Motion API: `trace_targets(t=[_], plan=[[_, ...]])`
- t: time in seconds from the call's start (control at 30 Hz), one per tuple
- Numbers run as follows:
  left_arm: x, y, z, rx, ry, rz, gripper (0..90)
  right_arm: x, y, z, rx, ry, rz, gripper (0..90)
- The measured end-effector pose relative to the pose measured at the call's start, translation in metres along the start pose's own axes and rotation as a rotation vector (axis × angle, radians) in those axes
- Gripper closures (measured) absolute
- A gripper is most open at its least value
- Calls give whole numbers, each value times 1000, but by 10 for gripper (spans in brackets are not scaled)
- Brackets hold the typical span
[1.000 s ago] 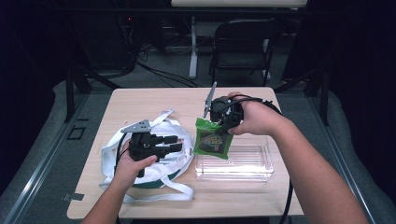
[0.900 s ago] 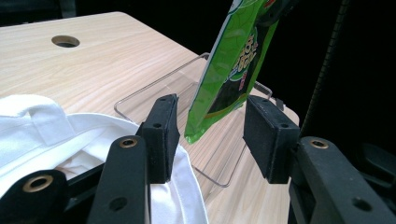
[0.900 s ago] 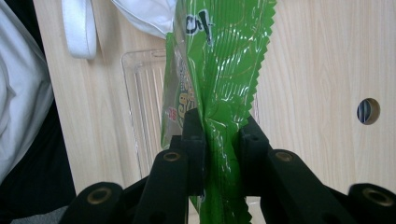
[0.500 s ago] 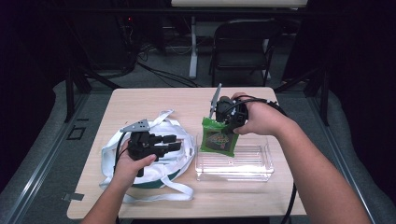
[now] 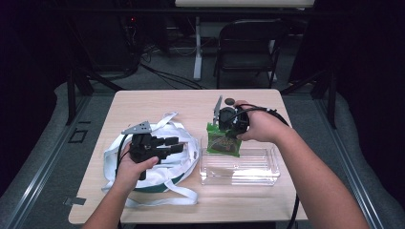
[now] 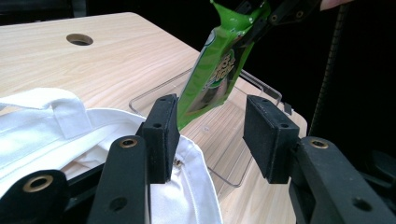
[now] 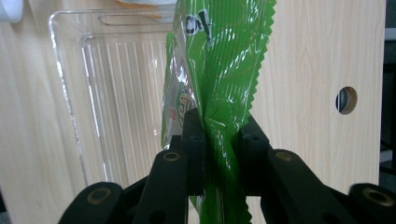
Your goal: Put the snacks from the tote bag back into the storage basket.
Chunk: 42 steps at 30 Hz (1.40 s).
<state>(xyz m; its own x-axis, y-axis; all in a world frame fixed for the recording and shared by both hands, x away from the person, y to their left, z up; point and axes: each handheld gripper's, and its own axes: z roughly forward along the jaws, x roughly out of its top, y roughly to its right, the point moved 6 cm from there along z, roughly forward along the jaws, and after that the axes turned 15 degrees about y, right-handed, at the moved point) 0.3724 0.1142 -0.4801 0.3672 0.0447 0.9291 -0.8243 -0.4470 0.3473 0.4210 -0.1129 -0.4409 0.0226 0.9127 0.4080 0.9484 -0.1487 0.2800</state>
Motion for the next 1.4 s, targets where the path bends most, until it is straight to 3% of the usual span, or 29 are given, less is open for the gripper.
trace_targets(t=[0.6,1.4], plan=[[0,-6,-4,17,8,-13,548,-5,5,36,-42,-17,-58,766],[2,-13,-10,37,22,-27,548,1,10,64,-56,-33,-117,764]])
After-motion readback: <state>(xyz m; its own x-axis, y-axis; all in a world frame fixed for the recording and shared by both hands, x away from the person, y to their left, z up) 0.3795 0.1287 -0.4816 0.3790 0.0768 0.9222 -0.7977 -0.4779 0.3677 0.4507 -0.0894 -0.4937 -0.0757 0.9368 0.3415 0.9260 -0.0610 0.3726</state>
